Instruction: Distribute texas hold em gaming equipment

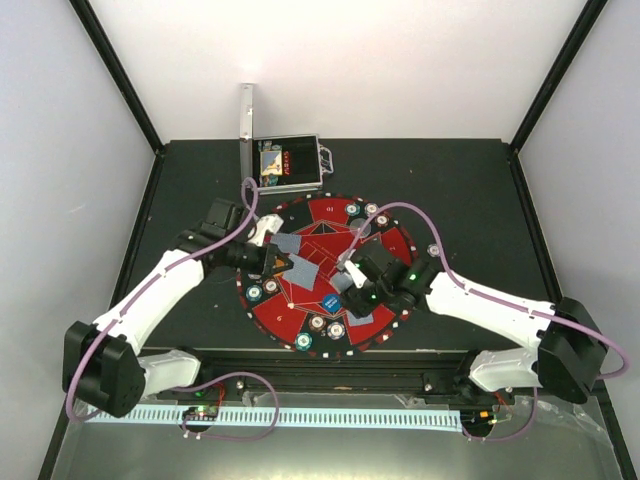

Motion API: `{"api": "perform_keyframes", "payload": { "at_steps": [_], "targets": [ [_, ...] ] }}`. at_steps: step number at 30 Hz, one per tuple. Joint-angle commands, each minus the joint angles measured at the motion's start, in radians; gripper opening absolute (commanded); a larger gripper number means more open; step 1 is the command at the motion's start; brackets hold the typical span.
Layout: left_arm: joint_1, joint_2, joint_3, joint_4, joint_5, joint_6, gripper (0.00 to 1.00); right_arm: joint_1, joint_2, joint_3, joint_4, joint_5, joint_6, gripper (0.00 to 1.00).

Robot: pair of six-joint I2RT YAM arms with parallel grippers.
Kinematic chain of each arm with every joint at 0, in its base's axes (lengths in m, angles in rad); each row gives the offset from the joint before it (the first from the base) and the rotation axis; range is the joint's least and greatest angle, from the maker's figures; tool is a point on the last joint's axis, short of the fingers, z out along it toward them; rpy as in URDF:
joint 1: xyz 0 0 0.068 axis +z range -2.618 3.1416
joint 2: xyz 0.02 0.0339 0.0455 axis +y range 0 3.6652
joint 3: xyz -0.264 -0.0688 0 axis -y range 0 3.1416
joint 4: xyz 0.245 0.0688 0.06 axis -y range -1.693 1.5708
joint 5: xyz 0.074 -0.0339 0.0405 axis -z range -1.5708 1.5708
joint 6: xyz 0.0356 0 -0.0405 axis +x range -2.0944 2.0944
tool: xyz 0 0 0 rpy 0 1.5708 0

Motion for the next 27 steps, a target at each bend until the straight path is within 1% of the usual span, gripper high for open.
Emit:
{"api": "perform_keyframes", "payload": {
  "at_steps": [1,3,6,9,10,13,16,22,27],
  "targets": [
    [0.043,-0.062,-0.044,0.116,-0.042,-0.112,0.02,-0.044,-0.042,0.003,-0.012,0.058,0.037,0.59],
    [0.047,-0.093,-0.089,0.233,-0.073,-0.222,0.02,-0.079,-0.054,0.009,-0.022,0.076,0.05,0.59],
    [0.039,-0.129,-0.188,0.489,-0.133,-0.447,0.02,-0.137,-0.067,0.03,-0.042,0.102,0.066,0.59],
    [-0.002,-0.126,-0.239,0.652,-0.297,-0.611,0.02,-0.202,-0.073,0.056,-0.069,0.131,0.068,0.59],
    [-0.023,-0.117,-0.242,0.695,-0.377,-0.655,0.02,-0.227,-0.077,0.062,-0.074,0.132,0.067,0.59],
    [-0.109,-0.04,-0.228,0.803,-0.544,-0.777,0.02,-0.297,-0.082,0.074,-0.078,0.144,0.06,0.59],
    [-0.176,0.083,-0.192,0.899,-0.687,-0.89,0.02,-0.346,-0.081,0.092,-0.074,0.153,0.048,0.59],
    [-0.299,0.3,-0.031,0.894,-0.989,-0.982,0.02,-0.391,-0.086,0.118,-0.061,0.148,0.046,0.6],
    [-0.338,0.431,0.084,0.854,-1.15,-1.032,0.02,-0.406,-0.088,0.109,-0.044,0.117,0.043,0.6]
  ]
}}
